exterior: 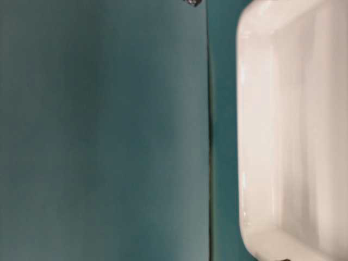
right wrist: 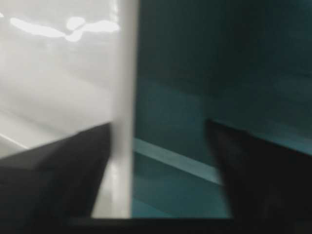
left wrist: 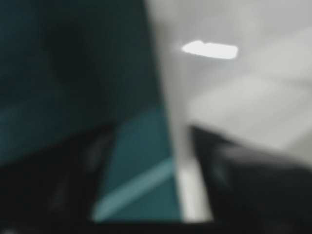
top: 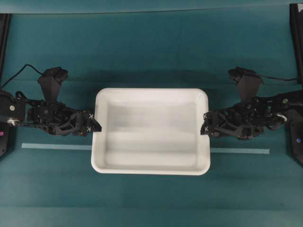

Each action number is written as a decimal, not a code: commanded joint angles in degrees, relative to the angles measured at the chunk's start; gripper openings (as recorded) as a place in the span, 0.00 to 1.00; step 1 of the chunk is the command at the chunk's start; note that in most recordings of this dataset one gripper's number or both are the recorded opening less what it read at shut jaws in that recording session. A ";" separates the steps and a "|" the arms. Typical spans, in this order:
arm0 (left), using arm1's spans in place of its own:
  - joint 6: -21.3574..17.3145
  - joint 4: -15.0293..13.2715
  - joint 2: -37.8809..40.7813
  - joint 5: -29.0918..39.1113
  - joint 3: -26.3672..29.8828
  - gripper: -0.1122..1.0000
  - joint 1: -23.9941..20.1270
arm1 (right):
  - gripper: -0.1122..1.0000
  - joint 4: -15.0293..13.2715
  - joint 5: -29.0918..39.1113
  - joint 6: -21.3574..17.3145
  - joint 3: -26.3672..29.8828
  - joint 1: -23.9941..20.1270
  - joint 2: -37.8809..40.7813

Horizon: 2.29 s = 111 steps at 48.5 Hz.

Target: Lift the white case with both hands.

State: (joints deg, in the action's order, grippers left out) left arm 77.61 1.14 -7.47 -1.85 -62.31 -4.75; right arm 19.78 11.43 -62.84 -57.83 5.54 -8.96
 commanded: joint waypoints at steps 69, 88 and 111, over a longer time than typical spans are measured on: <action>-13.27 0.44 -38.76 4.39 2.29 0.92 -0.44 | 0.89 -4.48 0.44 2.02 3.34 1.41 -28.48; -34.28 0.44 -42.89 4.39 5.27 0.91 -0.35 | 0.87 -23.03 -2.90 15.12 2.46 1.32 -38.06; -56.34 0.44 -50.27 7.03 5.62 0.91 -0.35 | 0.87 -28.04 -2.20 37.44 2.20 -0.79 -45.18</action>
State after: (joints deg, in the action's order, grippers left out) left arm 22.76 1.32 -58.01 4.39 -58.36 -5.10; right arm -8.09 9.23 -26.98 -56.25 4.83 -53.88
